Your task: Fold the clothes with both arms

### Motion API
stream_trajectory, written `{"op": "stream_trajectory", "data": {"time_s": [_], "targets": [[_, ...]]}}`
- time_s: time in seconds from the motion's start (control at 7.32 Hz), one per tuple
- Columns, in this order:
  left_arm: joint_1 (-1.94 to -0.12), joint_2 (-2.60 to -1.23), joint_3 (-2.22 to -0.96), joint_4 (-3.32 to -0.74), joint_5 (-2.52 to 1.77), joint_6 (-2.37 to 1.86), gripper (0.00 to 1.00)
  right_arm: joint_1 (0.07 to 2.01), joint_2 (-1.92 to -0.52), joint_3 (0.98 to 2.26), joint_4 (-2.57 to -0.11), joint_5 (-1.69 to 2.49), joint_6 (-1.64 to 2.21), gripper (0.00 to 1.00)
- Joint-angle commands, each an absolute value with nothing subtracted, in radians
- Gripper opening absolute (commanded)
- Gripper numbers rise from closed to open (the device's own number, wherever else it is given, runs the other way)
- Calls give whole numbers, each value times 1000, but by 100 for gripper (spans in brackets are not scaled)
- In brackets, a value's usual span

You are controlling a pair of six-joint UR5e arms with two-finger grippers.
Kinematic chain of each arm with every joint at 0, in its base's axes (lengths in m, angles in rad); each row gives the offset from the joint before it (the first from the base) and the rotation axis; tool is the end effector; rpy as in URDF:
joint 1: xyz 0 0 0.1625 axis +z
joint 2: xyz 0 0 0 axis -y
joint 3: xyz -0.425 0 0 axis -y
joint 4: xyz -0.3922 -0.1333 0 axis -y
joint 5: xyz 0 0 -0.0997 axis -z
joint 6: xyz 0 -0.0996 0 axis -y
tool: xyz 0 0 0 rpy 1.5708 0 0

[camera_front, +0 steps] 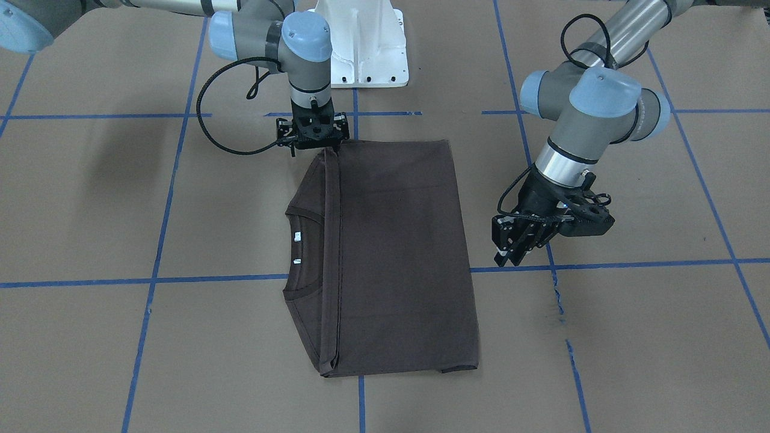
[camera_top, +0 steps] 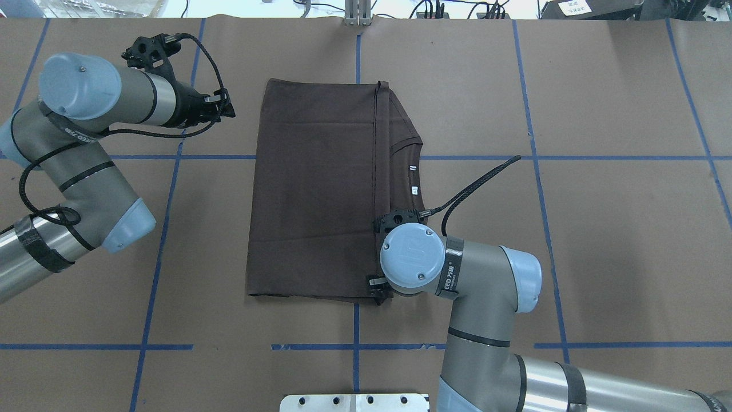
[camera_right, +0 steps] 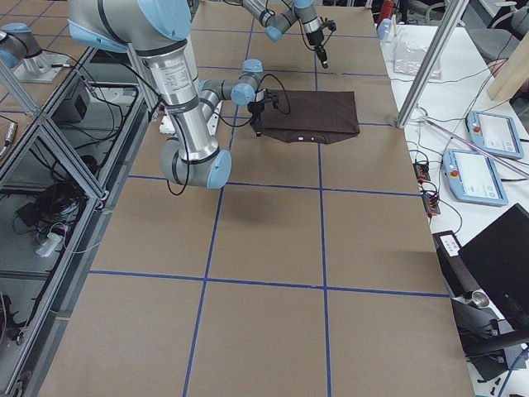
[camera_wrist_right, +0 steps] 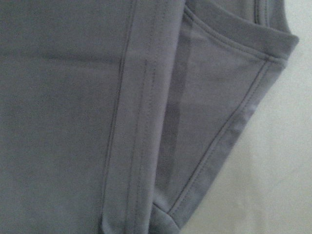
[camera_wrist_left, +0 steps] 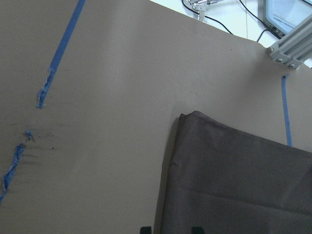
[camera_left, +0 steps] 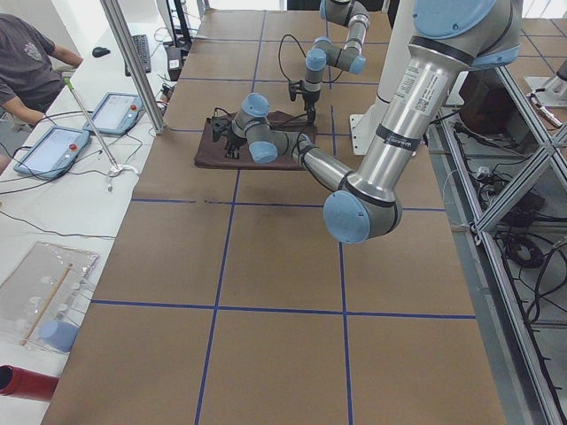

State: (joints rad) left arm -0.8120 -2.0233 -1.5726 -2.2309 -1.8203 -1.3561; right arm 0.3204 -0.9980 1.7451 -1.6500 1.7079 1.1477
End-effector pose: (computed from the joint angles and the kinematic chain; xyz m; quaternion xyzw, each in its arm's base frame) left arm 0.3813 -0.5601 0.3257 0.1657 0.5089 -0.1849 0.8242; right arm -0.5863 -0.3207 0.2689 0.0585 -0.3282 -0.0708 0.9401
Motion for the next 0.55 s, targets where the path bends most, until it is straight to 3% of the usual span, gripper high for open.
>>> {"op": "stream_trajectory", "data": {"time_s": [0.0,0.41], "targets": [[-811,-2023,-1574,-2232,-1822,-1351,40,362,-1160,1886,-1674,1707,1006,100],[-813,-2022,-1585,-2230,-1829,-1353,40,353,-1120,1902,-1675,1701,991,100]]}}
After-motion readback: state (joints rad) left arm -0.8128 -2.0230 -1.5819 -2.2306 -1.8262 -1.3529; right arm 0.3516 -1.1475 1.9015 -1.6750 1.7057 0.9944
